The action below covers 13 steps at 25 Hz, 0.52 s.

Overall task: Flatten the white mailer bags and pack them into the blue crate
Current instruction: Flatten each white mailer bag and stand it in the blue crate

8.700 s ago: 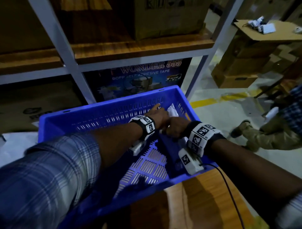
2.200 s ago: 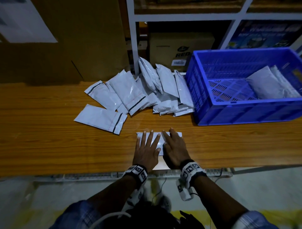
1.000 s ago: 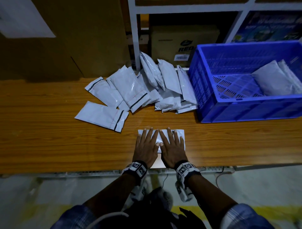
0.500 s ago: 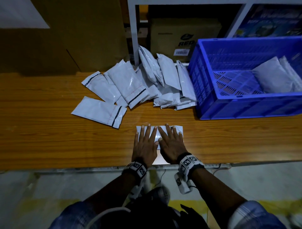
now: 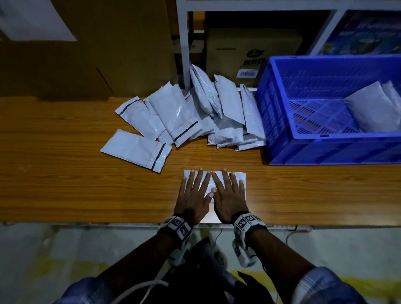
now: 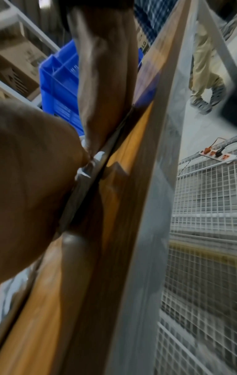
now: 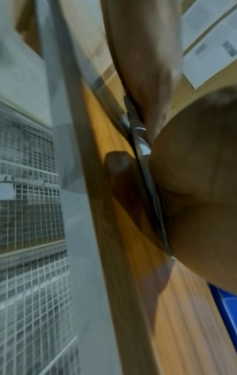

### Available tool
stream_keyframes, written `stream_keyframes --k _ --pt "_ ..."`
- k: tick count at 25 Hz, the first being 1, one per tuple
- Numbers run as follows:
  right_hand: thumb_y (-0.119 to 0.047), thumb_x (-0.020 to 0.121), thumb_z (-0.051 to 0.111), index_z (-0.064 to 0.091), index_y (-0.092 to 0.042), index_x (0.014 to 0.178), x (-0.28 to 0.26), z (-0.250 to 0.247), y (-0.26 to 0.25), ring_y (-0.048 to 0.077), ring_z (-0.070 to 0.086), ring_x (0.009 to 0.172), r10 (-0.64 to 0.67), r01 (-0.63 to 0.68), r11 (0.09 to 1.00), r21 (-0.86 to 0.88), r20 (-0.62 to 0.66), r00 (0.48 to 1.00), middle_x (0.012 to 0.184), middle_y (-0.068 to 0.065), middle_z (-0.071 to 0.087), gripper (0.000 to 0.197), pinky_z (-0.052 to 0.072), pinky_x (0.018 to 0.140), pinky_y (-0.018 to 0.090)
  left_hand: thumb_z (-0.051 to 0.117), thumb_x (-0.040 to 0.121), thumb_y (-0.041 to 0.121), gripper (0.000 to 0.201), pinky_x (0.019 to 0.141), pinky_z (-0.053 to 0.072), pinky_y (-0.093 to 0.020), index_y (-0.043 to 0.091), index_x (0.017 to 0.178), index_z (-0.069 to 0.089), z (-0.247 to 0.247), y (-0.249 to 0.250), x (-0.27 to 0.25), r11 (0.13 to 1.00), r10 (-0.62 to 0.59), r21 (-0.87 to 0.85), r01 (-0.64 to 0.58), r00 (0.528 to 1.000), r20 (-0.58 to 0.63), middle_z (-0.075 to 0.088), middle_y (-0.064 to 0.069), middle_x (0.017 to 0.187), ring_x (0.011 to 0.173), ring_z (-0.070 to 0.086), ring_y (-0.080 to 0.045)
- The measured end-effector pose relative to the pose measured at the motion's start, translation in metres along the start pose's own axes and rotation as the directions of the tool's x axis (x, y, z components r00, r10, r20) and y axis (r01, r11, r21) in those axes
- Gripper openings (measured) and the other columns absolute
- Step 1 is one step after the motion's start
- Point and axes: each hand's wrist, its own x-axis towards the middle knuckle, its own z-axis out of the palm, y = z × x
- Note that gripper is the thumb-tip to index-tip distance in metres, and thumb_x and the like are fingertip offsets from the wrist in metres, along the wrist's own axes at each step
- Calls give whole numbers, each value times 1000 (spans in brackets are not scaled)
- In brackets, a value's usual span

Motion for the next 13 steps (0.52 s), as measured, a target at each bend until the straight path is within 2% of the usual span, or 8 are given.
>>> stream_keyframes --k 3,6,8,11,13 --pt "-46 102 6 -14 -41 153 1 -3 0 21 -26 147 -1 0 1000 22 33 999 160 -5 -27 55 -15 119 46 8 103 53 64 125 1 -49 26 160 -2 -3 2 -1 999 -43 19 43 999 -3 -10 0 167 153 -15 -20" --pt "-44 103 11 -16 -41 152 1 -10 1 22 -26 147 -26 25 1000 10 103 994 159 -6 -29 57 -16 118 46 16 103 46 63 124 7 -49 27 159 -7 1 4 -6 997 -77 -3 77 997 4 -15 0 167 152 -18 -20" --pt "-44 102 20 -14 -42 153 6 -26 4 24 -23 148 -51 50 999 13 158 986 160 -4 -26 61 -12 118 48 20 104 44 65 125 6 -49 27 159 -10 2 6 -6 995 -100 -15 100 995 0 -16 0 167 152 -19 -21" --pt "-41 96 44 -9 -39 155 16 -52 3 29 -15 150 -74 82 996 -35 185 980 165 1 -9 79 -5 119 53 13 102 48 65 125 5 -49 28 158 -11 3 8 -7 994 -108 -25 108 994 -5 -16 -1 167 152 -20 -22" --pt "-39 84 66 2 -31 156 26 -63 -1 32 1 150 -81 102 991 -92 208 975 162 6 15 97 4 119 57 9 100 50 66 124 9 -51 27 159 -10 4 8 -9 992 -118 -35 118 993 5 -14 -1 167 152 -18 -23"
